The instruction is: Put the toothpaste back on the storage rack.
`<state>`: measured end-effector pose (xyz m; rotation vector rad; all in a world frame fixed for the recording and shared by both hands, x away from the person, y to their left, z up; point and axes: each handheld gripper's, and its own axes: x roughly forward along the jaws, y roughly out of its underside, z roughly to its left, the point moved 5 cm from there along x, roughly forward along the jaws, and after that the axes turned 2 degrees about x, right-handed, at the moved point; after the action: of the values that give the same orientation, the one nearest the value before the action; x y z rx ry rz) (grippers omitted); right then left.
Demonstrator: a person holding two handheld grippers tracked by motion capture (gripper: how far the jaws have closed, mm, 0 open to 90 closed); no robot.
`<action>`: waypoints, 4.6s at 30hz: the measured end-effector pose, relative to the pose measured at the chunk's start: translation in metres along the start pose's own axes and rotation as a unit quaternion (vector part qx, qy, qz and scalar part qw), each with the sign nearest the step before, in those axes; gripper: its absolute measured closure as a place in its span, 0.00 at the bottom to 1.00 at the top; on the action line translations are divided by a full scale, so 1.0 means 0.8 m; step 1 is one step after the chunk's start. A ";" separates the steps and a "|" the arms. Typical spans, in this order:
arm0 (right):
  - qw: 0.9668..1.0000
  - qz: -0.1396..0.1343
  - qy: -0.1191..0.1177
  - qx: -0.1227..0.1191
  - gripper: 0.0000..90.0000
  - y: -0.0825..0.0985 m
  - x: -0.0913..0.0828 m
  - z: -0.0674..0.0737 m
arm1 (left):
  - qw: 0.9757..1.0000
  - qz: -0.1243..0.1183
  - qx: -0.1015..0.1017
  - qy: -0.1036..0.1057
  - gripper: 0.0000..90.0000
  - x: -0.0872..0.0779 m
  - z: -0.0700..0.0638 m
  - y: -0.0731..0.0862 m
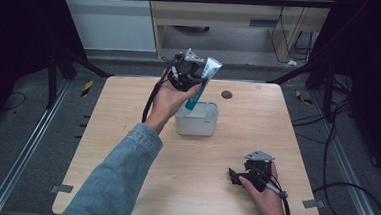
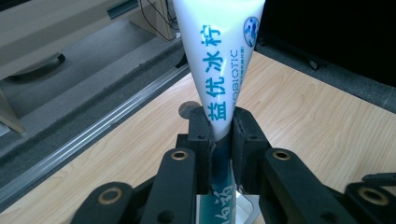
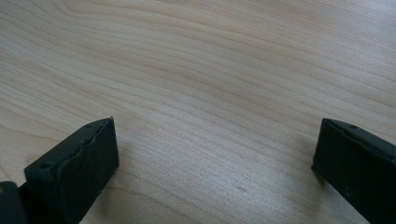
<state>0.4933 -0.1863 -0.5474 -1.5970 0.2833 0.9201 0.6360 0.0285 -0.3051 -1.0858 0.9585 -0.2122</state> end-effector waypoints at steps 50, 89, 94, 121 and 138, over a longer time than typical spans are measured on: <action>1.000 0.002 -0.001 -0.004 0.00 0.000 0.001 0.001 | 0.998 -0.046 -0.029 -0.022 0.88 0.045 -0.001 0.019; 1.000 0.002 -0.004 0.000 0.00 -0.001 0.000 0.001 | 0.999 0.001 -0.027 -0.020 0.88 0.075 0.000 0.090; 1.000 0.002 -0.003 -0.001 0.00 -0.001 0.000 0.001 | 0.999 0.005 -0.025 -0.020 0.88 0.076 0.000 0.095; 1.000 0.003 -0.004 0.001 0.00 -0.001 0.000 0.002 | 0.999 0.036 -0.026 0.002 0.88 0.083 -0.007 0.119; 1.000 0.003 -0.004 0.001 0.00 -0.001 0.000 0.002 | 0.998 0.050 -0.023 0.003 0.87 0.090 -0.008 0.113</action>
<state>0.4929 -0.1850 -0.5470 -1.5911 0.2841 0.9294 0.6485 0.0272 -0.4205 -1.0770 1.0258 -0.1114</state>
